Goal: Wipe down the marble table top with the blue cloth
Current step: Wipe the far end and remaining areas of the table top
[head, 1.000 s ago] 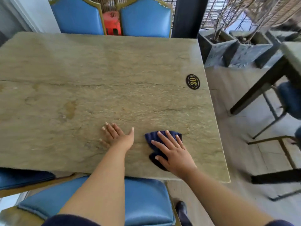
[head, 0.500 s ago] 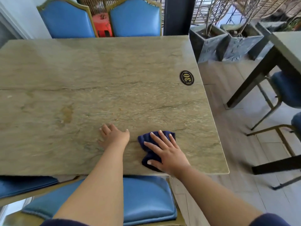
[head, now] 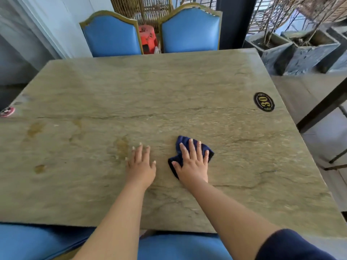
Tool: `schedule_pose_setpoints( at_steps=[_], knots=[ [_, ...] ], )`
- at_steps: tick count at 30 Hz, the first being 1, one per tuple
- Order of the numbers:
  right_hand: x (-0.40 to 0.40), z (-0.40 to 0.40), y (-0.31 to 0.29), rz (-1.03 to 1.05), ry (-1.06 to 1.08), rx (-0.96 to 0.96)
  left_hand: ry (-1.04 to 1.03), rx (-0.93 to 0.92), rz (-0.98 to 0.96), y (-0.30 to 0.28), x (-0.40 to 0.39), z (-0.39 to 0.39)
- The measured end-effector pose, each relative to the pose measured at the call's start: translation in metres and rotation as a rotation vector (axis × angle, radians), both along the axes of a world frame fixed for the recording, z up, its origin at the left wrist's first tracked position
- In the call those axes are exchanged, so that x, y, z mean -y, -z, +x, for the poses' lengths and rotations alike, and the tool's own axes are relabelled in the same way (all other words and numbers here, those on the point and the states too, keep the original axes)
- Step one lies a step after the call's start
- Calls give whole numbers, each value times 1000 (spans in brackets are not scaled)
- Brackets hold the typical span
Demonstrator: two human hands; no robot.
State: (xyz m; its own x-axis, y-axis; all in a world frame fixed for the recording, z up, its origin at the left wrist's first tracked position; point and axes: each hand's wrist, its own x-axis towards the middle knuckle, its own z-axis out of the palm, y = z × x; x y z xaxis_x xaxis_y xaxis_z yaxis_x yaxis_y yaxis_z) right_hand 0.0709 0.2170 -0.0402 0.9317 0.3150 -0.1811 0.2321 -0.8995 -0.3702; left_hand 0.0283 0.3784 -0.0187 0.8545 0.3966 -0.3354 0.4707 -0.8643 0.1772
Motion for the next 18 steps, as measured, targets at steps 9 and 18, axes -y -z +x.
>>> schedule_pose_setpoints(
  at_steps=[9,18],
  knots=[
    [-43,25,13,105,273,155,85,388,134,33,-89,-2],
    [-120,95,8,15,277,57,121,371,143,47,-92,0]
  ],
)
